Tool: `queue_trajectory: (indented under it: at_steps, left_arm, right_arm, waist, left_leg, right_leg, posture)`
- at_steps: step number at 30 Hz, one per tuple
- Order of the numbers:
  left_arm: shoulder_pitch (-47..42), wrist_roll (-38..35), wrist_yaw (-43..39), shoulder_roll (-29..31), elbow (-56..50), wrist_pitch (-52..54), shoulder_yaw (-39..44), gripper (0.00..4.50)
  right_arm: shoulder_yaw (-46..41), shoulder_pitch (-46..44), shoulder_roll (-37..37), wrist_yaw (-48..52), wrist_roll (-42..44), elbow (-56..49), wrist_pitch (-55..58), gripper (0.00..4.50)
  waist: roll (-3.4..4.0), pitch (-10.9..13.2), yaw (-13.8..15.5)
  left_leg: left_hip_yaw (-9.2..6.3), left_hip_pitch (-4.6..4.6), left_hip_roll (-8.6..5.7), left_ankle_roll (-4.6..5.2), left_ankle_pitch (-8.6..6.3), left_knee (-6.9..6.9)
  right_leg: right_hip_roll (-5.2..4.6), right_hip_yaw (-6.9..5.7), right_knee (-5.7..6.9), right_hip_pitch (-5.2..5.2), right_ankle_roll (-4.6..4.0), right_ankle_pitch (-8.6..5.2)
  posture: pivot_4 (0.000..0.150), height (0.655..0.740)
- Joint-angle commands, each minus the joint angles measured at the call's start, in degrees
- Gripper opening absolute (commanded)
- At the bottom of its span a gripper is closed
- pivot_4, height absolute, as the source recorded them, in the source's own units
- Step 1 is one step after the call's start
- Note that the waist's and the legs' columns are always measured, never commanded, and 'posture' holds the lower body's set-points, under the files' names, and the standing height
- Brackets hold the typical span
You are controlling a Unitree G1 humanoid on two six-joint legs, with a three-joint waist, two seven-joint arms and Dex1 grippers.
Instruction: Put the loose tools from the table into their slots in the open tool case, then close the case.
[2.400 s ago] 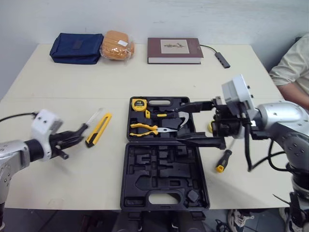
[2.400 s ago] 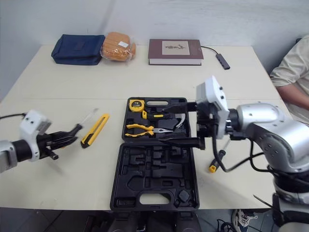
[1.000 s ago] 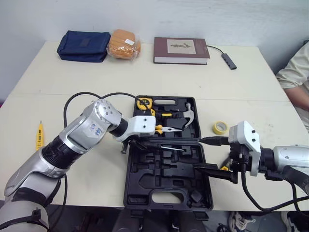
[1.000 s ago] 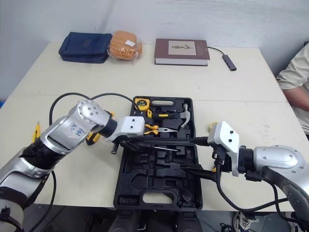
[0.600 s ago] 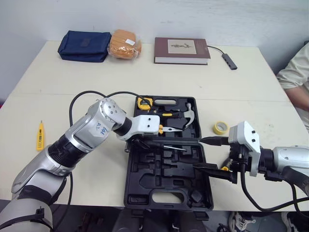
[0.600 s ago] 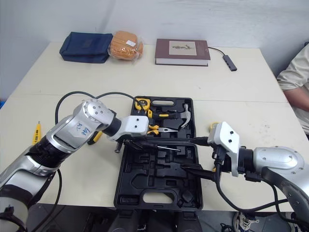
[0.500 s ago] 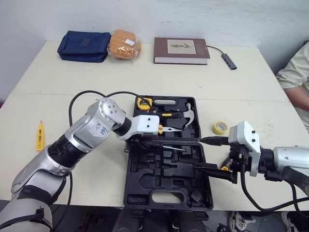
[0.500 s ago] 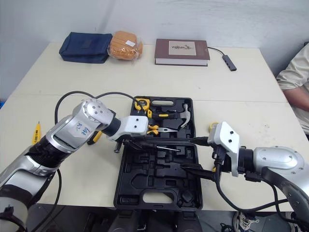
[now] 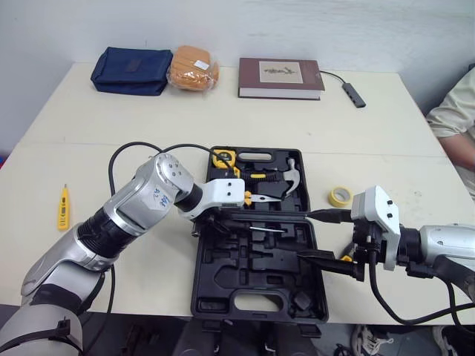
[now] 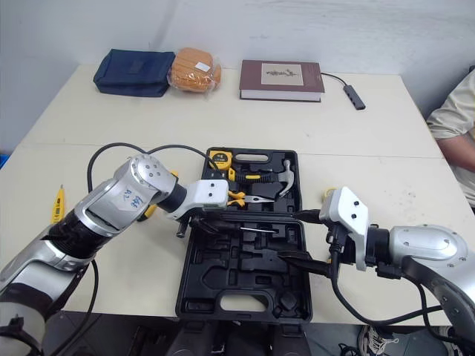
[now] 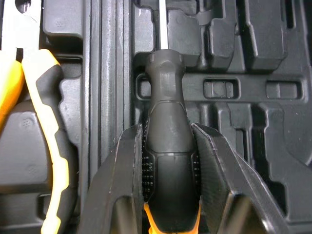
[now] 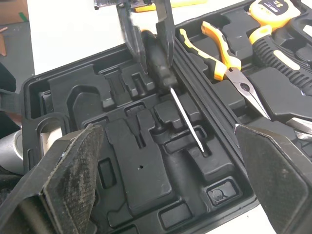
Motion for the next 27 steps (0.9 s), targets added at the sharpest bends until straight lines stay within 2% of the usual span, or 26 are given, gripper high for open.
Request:
queue_trajectory:
  at_steps: [1,3,5,7,10,13,17,18,27]
  left_arm:
    - [0.1,-0.6,0.4,2.9,-1.0,0.7,3.6,3.43]
    - [1.1,-3.2,-0.5,3.9,-1.3,0.3,6.3,4.25]
    - [2.1,-5.2,-0.4,4.1,-0.7,-0.1,9.0,4.25]
    - [4.3,-6.2,0.5,3.1,1.3,-8.4,12.7,4.25]
    - [8.8,-10.7,0.7,-1.1,4.9,-19.2,19.4,3.39]
    - [13.6,-14.2,-2.5,-3.5,7.9,-28.1,23.0,2.08]
    - [16.8,-14.1,-1.8,-6.3,14.8,-35.8,24.4,0.26]
    - [17.1,-14.5,-2.2,-7.1,16.0,-37.1,24.7,0.08]
    - [17.0,-12.1,-3.1,-11.4,25.9,-42.6,22.7,0.08]
  right_arm:
    - [-1.7,0.6,0.0,0.4,0.9,-1.5,-1.0,4.5]
    - [-1.6,0.8,0.4,-0.1,0.3,-1.2,-1.4,4.5]
    - [-1.3,1.0,0.9,-0.5,-0.1,-1.0,-1.7,4.5]
    - [-1.2,1.2,1.2,-0.5,-0.2,-1.0,-2.0,4.5]
    - [-1.4,1.1,1.6,-0.2,-0.2,-0.5,-2.7,4.5]
    - [-1.2,0.9,1.7,0.0,-0.4,-0.1,-3.0,4.5]
    - [-0.6,0.4,1.6,0.1,-0.5,0.4,-3.3,4.5]
    - [-0.4,0.2,1.6,0.1,-0.5,0.6,-3.3,4.5]
    - [1.4,-1.4,1.3,1.0,-2.8,2.7,-3.7,4.5]
  waist:
    - [0.0,0.0,0.0]
    - [0.0,0.0,-0.1]
    - [0.0,0.0,-0.1]
    - [0.0,0.0,-0.1]
    - [0.0,0.0,-0.1]
    - [0.0,0.0,-0.1]
    - [0.0,0.0,-0.1]
    - [0.0,0.0,-0.1]
    - [0.0,0.0,-0.1]
  left_leg:
    - [-0.01,0.0,0.0,0.0,0.0,0.01]
    - [-0.01,0.0,0.0,0.0,0.0,0.03]
    - [-0.02,0.02,0.01,-0.01,0.01,0.02]
    - [-0.03,0.02,0.01,-0.01,0.01,0.01]
    - [-0.04,0.01,0.01,-0.01,0.01,0.03]
    - [-0.05,-0.01,0.0,-0.01,0.01,0.06]
    - [-0.03,0.01,0.0,-0.01,0.01,0.09]
    - [-0.04,0.0,0.0,-0.01,0.01,0.12]
    - [-0.04,-0.02,-0.02,0.01,-0.01,0.17]
  right_leg:
    - [0.0,0.0,0.01,0.01,0.0,0.0]
    - [0.0,0.0,0.02,0.0,0.0,0.0]
    - [0.0,0.01,0.03,0.0,0.0,0.0]
    - [0.0,0.0,0.03,0.0,0.0,0.0]
    - [-0.01,-0.02,0.01,0.0,0.0,0.0]
    - [-0.03,-0.07,0.0,0.01,0.01,0.0]
    - [-0.03,-0.09,0.0,0.01,0.01,0.0]
    - [-0.02,-0.1,0.01,0.01,0.01,0.0]
    - [-0.02,-0.14,0.04,0.03,0.05,0.03]
  posture:
    - [0.15,0.74]
    - [0.15,0.74]
    - [0.15,0.74]
    - [0.15,0.74]
    - [0.15,0.74]
    - [0.15,0.74]
    - [0.15,0.74]
    - [0.15,0.74]
    - [0.15,0.74]
